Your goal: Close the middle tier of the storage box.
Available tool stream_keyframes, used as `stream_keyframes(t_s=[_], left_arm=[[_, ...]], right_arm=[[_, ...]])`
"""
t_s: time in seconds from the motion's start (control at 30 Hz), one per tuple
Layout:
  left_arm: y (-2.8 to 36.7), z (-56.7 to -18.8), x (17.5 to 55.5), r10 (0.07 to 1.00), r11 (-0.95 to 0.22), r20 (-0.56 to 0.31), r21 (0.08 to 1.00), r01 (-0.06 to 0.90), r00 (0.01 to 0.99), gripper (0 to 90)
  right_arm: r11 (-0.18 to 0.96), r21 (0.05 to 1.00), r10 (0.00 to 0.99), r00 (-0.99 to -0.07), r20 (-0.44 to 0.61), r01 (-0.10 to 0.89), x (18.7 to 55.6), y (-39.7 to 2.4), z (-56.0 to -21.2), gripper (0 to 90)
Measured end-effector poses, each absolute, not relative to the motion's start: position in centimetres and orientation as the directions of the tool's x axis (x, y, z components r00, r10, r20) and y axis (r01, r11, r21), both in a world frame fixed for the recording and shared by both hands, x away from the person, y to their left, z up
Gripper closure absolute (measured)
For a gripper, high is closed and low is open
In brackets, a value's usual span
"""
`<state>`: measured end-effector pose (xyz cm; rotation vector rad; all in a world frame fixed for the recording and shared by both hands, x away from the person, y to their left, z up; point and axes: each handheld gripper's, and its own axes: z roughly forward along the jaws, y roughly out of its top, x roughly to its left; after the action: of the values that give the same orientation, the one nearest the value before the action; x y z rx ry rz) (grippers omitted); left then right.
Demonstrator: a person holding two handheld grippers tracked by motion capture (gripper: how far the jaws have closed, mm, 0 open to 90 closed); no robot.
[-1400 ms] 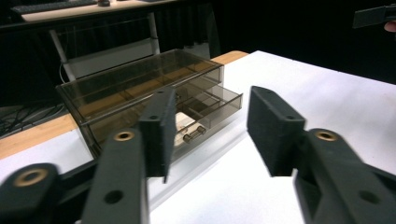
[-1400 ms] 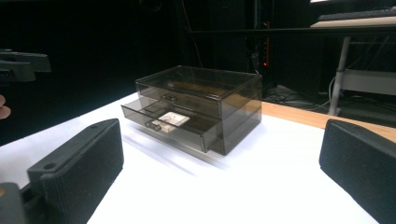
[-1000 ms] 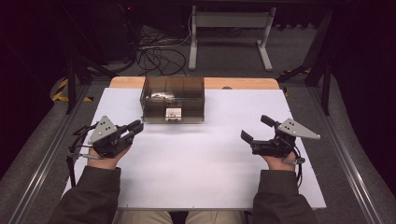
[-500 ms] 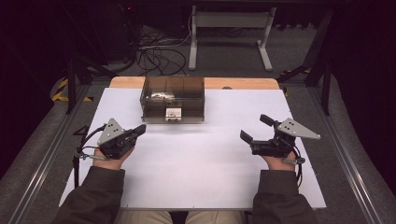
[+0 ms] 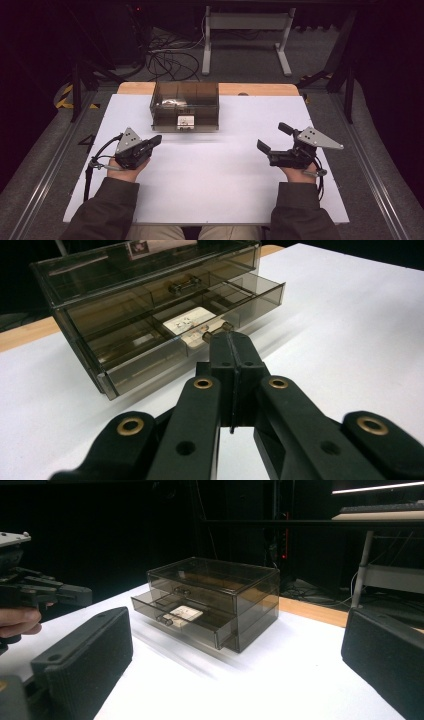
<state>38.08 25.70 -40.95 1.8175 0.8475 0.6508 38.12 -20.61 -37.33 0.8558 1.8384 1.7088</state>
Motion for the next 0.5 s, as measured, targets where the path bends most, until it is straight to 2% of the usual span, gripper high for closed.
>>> stream_keyframes(t_s=[0.5], left_arm=[[25.2,-41.8,39.4,0.806,-0.247,0.033,0.926,0.284,0.592,90.0]], right_arm=[[0.005,0.994,0.717,-0.693,0.074,0.11,38.0,-20.7,-37.1,0.7]])
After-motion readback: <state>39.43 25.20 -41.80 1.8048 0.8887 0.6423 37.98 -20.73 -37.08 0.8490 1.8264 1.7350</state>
